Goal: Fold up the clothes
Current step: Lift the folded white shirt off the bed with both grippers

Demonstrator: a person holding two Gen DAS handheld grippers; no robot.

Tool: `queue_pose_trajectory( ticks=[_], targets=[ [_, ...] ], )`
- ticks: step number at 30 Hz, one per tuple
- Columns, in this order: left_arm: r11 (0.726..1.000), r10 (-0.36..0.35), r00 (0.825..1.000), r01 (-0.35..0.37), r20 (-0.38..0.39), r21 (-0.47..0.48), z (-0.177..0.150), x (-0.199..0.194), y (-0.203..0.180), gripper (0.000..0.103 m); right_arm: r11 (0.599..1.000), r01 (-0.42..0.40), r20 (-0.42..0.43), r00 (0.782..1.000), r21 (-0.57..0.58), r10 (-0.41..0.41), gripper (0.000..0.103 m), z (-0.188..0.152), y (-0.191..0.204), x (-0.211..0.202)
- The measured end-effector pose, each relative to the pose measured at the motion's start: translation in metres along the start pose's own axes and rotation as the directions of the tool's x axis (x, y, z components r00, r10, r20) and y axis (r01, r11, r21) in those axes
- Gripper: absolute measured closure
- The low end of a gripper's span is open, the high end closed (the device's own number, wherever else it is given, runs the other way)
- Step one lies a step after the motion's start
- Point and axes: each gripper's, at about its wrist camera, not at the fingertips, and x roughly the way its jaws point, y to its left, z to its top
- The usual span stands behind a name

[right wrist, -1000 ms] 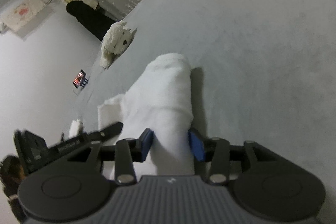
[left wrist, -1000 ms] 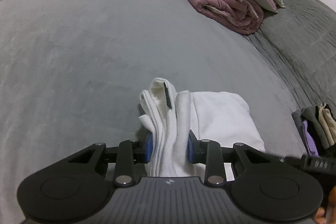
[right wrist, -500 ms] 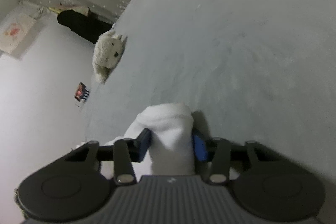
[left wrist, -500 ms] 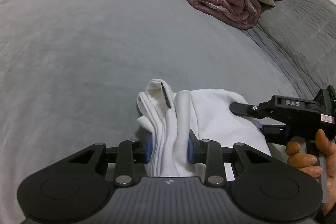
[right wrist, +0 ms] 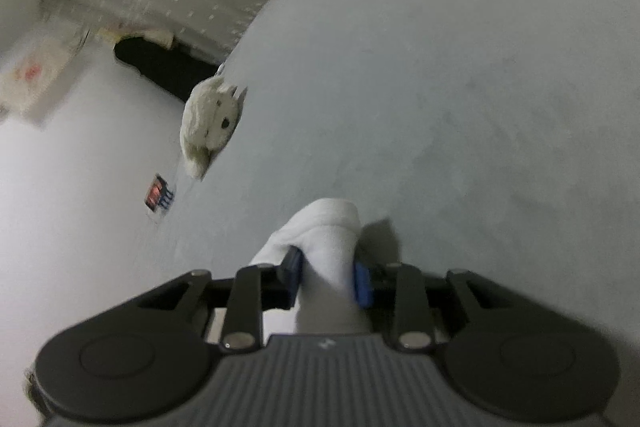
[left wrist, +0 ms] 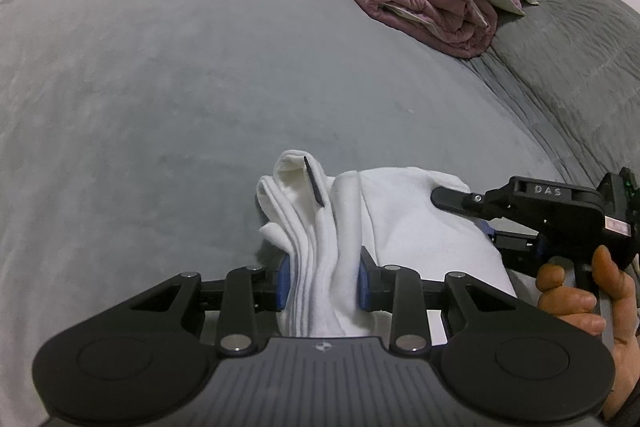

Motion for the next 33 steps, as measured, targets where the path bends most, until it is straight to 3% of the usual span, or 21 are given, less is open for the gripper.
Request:
queue_pose_trajectory(
  ticks=[1, 4, 6, 7, 10, 14, 33],
  targets=[
    [1.0, 0.0, 1.0, 0.0, 0.0, 0.003, 0.0, 0.0, 0.0, 0.073, 1.0, 0.008, 0.005, 1.0, -0.004, -0.008, 0.083, 0.0, 0.001, 0.001],
    [1.0, 0.0, 1.0, 0.0, -0.001, 0.003, 0.0, 0.0, 0.0, 0.073, 0.981, 0.09, 0.066, 0.995, -0.171, -0.08, 0.086, -0.01, 0.025, 0.004],
    [1.0, -0.001, 1.0, 0.001, -0.001, 0.002, 0.0, 0.0, 0.0, 0.073, 0.979, 0.093, 0.067, 0.994, -0.181, -0.082, 0.086, -0.01, 0.028, 0.004],
    [1.0, -0.001, 1.0, 0.001, -0.001, 0.004, 0.0, 0.0, -0.001, 0.073, 0.982, 0.088, 0.055, 0.995, -0.164, -0.08, 0.085, -0.008, 0.026, 0.005],
    [1.0, -0.004, 1.0, 0.004, -0.009, -0.012, 0.001, 0.0, 0.001, 0.073, 0.993, 0.066, 0.013, 0.998, -0.101, -0.065, 0.068, -0.003, 0.017, 0.007],
    [0.999, -0.009, 1.0, 0.008, -0.019, -0.036, 0.003, 0.0, 0.003, 0.073, 0.993, 0.066, -0.009, 0.998, -0.1, -0.067, 0.058, -0.007, 0.019, 0.002],
    [0.996, -0.028, 0.999, 0.025, -0.036, -0.08, 0.006, 0.004, 0.007, 0.072, 0.997, 0.071, -0.068, 0.995, -0.034, -0.074, 0.051, -0.058, 0.008, -0.039]
  ],
)
